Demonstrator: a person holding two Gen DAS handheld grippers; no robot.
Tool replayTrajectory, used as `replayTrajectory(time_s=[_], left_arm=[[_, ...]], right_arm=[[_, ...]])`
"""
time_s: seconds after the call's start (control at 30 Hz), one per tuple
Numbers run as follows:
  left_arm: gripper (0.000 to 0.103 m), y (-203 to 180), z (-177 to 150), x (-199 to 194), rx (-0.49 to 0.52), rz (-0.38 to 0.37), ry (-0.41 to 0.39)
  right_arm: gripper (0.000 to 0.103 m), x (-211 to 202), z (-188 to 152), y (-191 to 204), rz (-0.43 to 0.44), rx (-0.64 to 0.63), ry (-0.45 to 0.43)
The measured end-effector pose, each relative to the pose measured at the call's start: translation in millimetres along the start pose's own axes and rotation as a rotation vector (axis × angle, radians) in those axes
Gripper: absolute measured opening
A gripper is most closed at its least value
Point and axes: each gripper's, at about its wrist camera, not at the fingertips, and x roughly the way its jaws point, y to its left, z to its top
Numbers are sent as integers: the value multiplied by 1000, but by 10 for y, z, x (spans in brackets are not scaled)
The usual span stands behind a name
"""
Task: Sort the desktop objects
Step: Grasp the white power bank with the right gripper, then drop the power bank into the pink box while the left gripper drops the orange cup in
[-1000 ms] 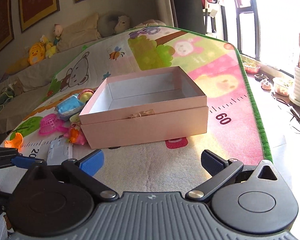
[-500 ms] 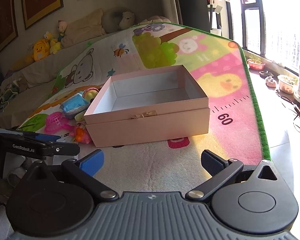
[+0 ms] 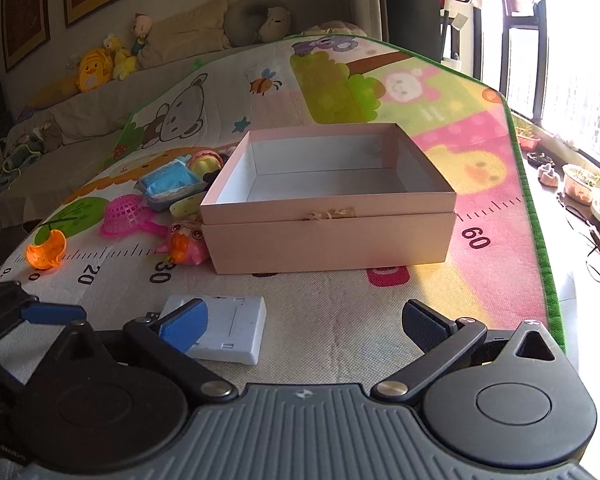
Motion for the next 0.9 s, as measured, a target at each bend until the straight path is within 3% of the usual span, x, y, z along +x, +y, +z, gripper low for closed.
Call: replayTrajectory(time_s=[0.23, 0.3, 0.37, 0.53, 0.73, 0.77, 0.83, 0.87, 0.9], left_arm=[[103, 857, -111, -138, -224, 242, 10], [103, 1020, -157, -146, -274, 274, 21], [103, 1120, -179, -112, -304, 292, 28], [103, 1238, -147, 31, -358, 262, 32], [103, 1255, 57, 320, -317, 285, 23], [101, 1251, 82, 349, -307, 289, 23], [81, 1250, 109, 405, -286, 289, 42], [64, 1245, 109, 426, -282, 284, 57], [61, 1237, 101, 428, -281, 279, 58]], right_arm=[[103, 370, -35, 535, 24, -111, 102], [94, 404, -37, 569, 15, -123, 106], [80, 369, -25, 557, 32, -132, 100], [79, 302, -46, 412, -19, -146, 87], [79, 250, -49, 157, -68, -92, 91], [79, 239, -54, 126, -76, -89, 91], [79, 215, -56, 70, -81, -83, 89], [79, 200, -56, 49, -80, -81, 87], [79, 180, -52, 32, -78, -84, 81]])
